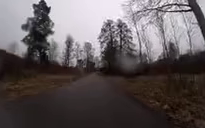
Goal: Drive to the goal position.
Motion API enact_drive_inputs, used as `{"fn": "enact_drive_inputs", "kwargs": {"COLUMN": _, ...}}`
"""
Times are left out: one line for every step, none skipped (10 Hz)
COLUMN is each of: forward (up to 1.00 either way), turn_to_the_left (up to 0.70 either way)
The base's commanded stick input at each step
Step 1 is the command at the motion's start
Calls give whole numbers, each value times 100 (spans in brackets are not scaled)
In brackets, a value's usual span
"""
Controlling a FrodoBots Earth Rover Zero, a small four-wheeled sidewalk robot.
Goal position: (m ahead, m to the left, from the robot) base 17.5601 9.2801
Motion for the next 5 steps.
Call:
{"fn": "enact_drive_inputs", "kwargs": {"forward": 70, "turn_to_the_left": 0}}
{"fn": "enact_drive_inputs", "kwargs": {"forward": 70, "turn_to_the_left": 0}}
{"fn": "enact_drive_inputs", "kwargs": {"forward": 70, "turn_to_the_left": 0}}
{"fn": "enact_drive_inputs", "kwargs": {"forward": 70, "turn_to_the_left": 0}}
{"fn": "enact_drive_inputs", "kwargs": {"forward": 70, "turn_to_the_left": 0}}
